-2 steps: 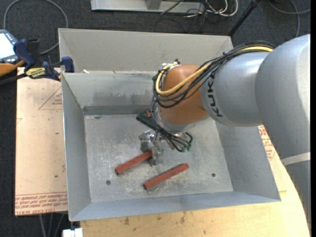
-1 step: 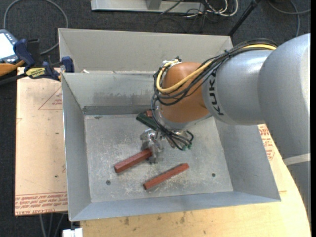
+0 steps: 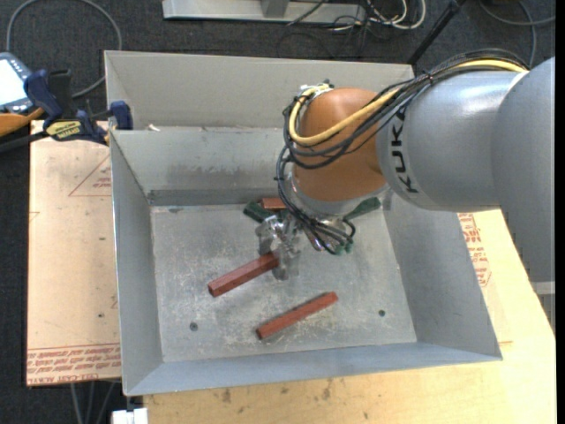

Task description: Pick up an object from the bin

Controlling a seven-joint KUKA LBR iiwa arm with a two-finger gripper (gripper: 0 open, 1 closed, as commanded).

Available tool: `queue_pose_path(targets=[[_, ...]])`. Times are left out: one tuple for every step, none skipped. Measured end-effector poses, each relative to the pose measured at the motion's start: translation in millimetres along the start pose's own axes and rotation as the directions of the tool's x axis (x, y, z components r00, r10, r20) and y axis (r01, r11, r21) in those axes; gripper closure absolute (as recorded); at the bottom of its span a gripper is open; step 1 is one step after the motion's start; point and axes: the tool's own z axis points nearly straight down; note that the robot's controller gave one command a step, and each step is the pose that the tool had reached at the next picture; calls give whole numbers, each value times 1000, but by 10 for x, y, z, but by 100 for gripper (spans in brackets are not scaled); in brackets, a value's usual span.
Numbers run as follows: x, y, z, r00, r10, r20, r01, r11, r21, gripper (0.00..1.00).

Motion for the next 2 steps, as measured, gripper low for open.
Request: queue_pose_path(targets=[[-15,4,-277,1000,2,-2,-2,1000,0,100],[-29,4,-477,1000,4,-2,-4,1000,0,100]])
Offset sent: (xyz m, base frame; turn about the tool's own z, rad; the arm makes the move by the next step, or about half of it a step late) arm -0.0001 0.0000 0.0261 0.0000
